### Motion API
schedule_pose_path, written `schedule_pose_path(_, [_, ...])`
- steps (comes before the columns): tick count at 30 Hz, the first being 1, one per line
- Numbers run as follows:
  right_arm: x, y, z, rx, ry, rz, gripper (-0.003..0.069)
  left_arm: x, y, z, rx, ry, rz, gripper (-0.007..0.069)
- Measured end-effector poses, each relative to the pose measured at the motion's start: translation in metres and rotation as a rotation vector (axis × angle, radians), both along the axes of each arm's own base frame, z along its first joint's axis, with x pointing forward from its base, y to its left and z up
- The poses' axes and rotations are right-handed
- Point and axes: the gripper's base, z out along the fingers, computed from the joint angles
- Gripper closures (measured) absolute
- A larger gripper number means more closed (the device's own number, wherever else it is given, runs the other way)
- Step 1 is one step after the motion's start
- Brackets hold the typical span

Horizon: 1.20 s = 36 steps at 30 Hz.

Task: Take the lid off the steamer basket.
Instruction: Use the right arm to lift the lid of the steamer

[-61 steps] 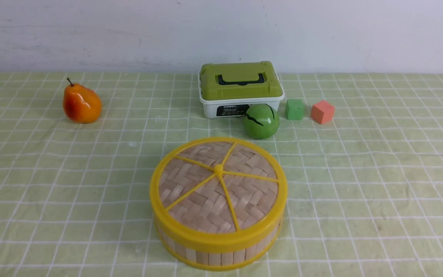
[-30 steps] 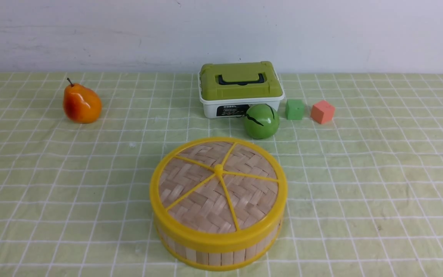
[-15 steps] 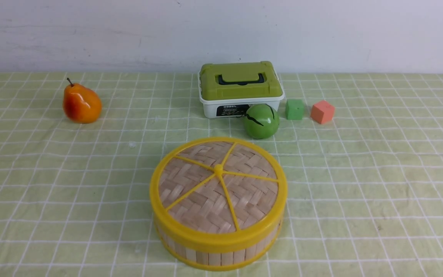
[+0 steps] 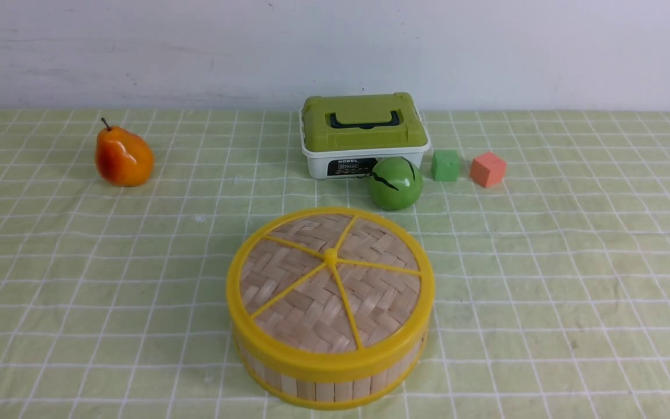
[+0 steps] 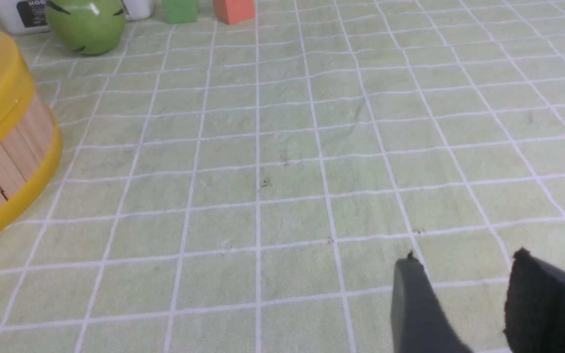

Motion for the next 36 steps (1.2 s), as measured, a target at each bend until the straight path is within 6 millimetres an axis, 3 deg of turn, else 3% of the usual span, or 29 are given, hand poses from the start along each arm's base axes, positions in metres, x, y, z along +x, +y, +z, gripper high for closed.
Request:
schedule_pose_path(26, [0.000,0.001,0.000,0.030,-0.003,0.003,0.0417,0.000,0.000,0.000,0.000,0.000,0.000,0.0386])
schedule_pose_path(28, [0.000,0.004,0.001,0.120,-0.007,0.008,0.0417,0.000,0.000,0.000,0.000,0.000,0.000,0.0386])
schedule_pose_path(31, [0.000,0.011,0.002,0.411,-0.002,0.003,0.0417,0.000,0.000,0.000,0.000,0.000,0.000,0.0386])
schedule_pose_path(34, [0.000,0.021,0.004,0.825,0.025,-0.009,0.0417,0.000,0.000,0.000,0.000,0.000,0.000,0.0386])
schedule_pose_path(35, [0.000,0.021,0.004,0.830,0.025,-0.010,0.0417,0.000,0.000,0.000,0.000,0.000,0.000,0.0386])
schedule_pose_path(36, [0.000,0.023,0.007,0.974,0.027,-0.012,0.0417,0.000,0.000,0.000,0.000,0.000,0.000,0.0386])
